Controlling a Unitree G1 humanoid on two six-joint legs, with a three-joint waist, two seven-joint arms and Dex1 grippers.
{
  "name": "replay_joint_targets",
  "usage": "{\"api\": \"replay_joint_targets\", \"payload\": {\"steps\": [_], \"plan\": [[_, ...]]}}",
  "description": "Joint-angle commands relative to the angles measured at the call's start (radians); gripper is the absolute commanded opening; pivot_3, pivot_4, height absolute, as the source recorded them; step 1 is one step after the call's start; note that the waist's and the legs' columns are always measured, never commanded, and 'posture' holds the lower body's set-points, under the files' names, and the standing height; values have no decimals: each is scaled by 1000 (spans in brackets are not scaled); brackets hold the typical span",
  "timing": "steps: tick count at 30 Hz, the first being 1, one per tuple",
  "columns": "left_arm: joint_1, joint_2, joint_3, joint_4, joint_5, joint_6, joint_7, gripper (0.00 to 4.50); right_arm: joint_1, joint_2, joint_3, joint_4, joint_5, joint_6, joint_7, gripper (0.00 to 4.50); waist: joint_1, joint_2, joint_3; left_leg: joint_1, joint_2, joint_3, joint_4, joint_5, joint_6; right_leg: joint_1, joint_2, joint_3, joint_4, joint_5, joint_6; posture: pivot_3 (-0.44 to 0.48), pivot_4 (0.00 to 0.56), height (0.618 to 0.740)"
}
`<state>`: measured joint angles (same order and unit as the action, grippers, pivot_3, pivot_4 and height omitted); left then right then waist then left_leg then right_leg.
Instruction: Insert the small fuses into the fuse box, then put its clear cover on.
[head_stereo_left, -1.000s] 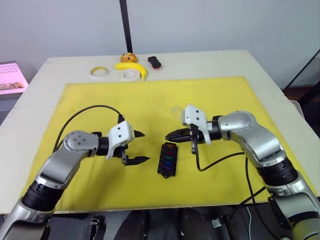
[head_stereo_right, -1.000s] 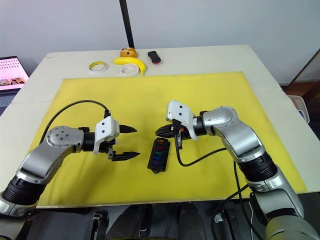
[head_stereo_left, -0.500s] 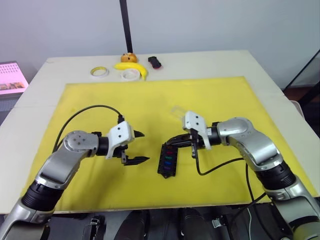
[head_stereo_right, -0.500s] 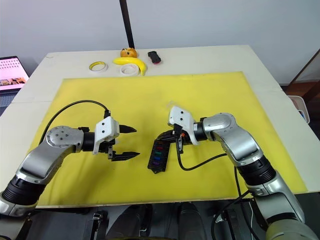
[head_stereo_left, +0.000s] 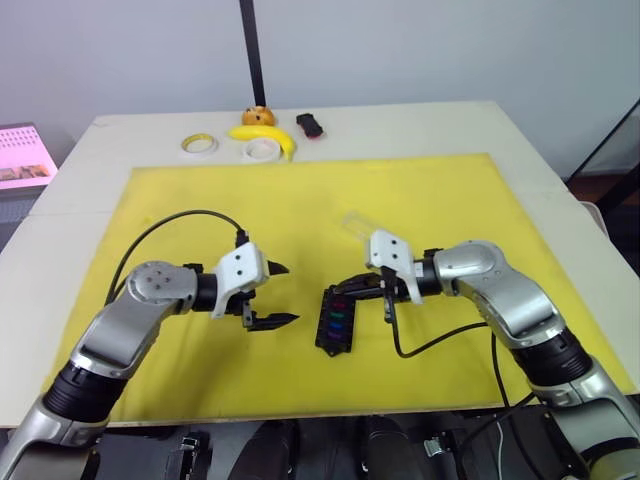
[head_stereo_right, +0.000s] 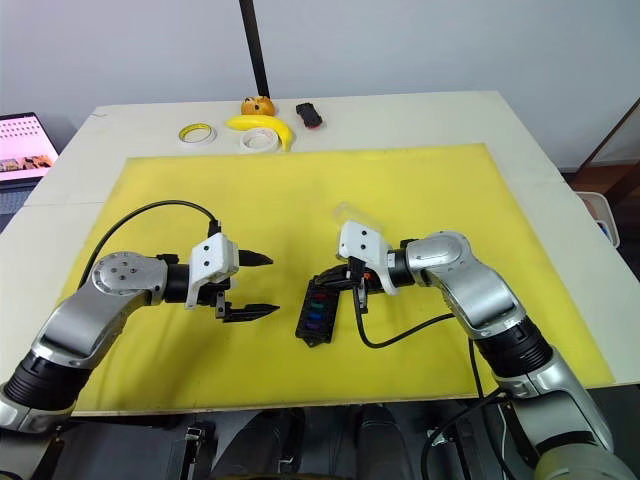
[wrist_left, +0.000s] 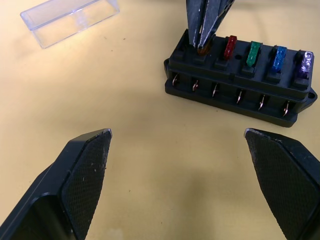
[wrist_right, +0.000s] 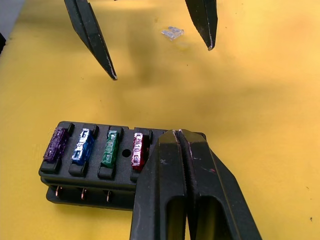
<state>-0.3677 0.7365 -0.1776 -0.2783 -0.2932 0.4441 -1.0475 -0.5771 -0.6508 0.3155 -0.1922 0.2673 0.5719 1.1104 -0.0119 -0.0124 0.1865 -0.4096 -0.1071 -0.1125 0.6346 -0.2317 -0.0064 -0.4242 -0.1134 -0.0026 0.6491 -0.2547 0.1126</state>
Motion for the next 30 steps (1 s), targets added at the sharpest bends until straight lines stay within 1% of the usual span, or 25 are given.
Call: {"api": "replay_joint_targets", "payload": {"steps": [1,6,10,13,16,19,20,21,23,25,28,29,30], "plan": [[-12,5,15,-27,-1,-17,-3,4500,33,-17,38,10,-41,-11,2,65,0,0,0,0,0,0,0,0,0,0,0,0,0,0,0,0,150,740],[-11,6,17,-27,-2,-15,-2,4500,46,-36,65,31,-91,-61,8,65,0,0,-1,2,0,0,0,0,0,2,0,0,0,0,0,0,150,740],[-8,15,27,-31,-9,-12,-8,4500,27,-27,43,12,-67,-50,16,65,0,-1,-1,2,0,0,0,0,0,2,0,0,0,0,0,0,150,740],[-23,25,72,-38,-57,31,-14,4500,-49,-2,-35,-24,20,23,15,65,-1,-1,-1,2,0,0,0,0,0,2,0,0,0,0,0,0,150,740],[-39,37,115,-34,-97,60,-23,4500,-108,-2,-85,-53,89,96,27,65,-1,0,-1,1,0,0,0,0,0,1,0,0,0,0,0,0,150,740],[-43,72,165,-33,-142,85,-47,4500,-157,-20,-137,-73,153,155,38,65,-2,0,-1,1,0,0,0,0,0,0,0,0,0,0,0,0,150,740],[-37,96,190,-34,-161,97,-65,4500,-161,-12,-178,-71,165,123,23,65,-2,-1,-1,1,0,0,-1,0,0,0,0,0,0,0,0,0,150,740],[-29,126,216,-31,-178,108,-84,4500,-165,-28,-200,-65,173,108,36,65,-1,-1,-1,1,0,0,-1,0,0,0,0,0,0,0,0,0,150,740],[-7,186,259,-19,-196,121,-123,4500,-161,-95,-201,-54,127,30,79,65,-1,0,0,1,0,0,-1,0,0,0,0,0,-1,0,0,0,150,740],[21,243,294,2,-203,130,-151,4500,-156,-170,-194,-34,112,-17,150,65,0,0,0,1,0,0,-1,0,0,0,0,0,-1,0,0,0,150,740],[59,314,349,31,-229,179,-178,4500,-137,-265,-215,0,135,-64,255,65,-1,0,0,1,0,0,-1,0,0,0,0,0,-1,0,0,0,150,740],[73,332,364,39,-234,186,-187,4500,-127,-287,-224,5,137,-84,276,642,-1,0,0,1,0,0,-1,0,0,0,0,0,-1,0,0,0,150,740],[98,356,387,54,-234,188,-205,4500,-106,-323,-238,9,149,-92,315,972,-1,0,0,1,0,0,-1,0,0,0,0,0,-1,0,0,0,150,740]]}}
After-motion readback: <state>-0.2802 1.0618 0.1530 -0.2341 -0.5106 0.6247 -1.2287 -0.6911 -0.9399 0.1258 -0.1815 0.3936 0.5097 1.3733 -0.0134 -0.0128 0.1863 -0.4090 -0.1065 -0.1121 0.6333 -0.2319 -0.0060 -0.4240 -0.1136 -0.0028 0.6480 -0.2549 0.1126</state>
